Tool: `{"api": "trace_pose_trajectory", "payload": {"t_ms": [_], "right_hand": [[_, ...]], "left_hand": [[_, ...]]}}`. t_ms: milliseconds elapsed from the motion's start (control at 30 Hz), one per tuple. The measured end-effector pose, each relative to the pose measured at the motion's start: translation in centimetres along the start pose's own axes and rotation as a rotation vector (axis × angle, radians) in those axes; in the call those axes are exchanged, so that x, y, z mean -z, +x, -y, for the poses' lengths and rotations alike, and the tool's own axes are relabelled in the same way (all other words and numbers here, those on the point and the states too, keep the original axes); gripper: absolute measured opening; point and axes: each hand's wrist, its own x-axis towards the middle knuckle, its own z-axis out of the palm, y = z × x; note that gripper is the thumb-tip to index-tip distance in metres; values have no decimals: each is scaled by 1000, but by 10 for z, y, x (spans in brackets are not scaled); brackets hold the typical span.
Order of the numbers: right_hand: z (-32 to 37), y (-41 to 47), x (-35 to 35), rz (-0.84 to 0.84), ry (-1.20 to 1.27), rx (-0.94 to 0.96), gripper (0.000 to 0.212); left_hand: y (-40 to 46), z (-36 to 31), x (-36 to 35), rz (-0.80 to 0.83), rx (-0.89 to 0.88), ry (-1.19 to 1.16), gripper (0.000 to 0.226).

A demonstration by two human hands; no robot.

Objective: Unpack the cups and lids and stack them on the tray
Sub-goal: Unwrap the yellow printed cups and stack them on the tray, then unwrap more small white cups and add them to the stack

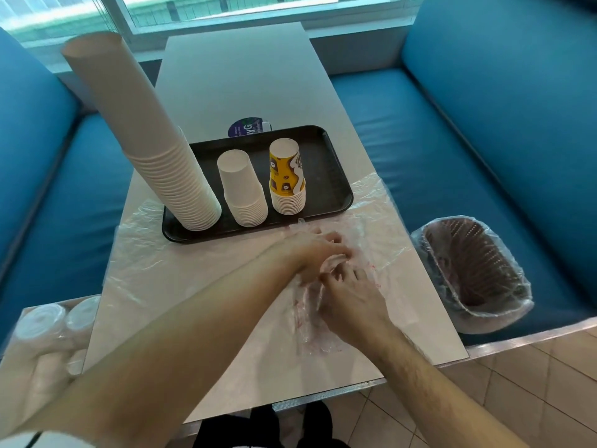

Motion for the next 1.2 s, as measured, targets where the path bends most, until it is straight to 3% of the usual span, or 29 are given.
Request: {"api": "trace_pose_trajectory", "payload": {"t_ms": [133,333,433,633,800,967,1200], "right_hand": [[2,-5,3,50,-7,-15,50],[8,-10,-5,142,0,-78,60],[6,-9,-15,168,-42,-67,77],[5,-10,-8,224,-66,-42,93],[7,-16,9,263,-69,-39,96],[17,-18,18,269,-179,-55,103],[75,-20,33,110,-115,200,62]], "left_hand": [[9,2,5,122,16,89,121],[2,-7,18,172,33,56,99],[3,-12,19,194,46,134,112],[-3,-17,21,170,47,110,111],[-13,-2,-2,12,95,-125,123],[-79,4,-20,-357,178,-537,79],[-173,15,-75,-650,464,-819,43]]}}
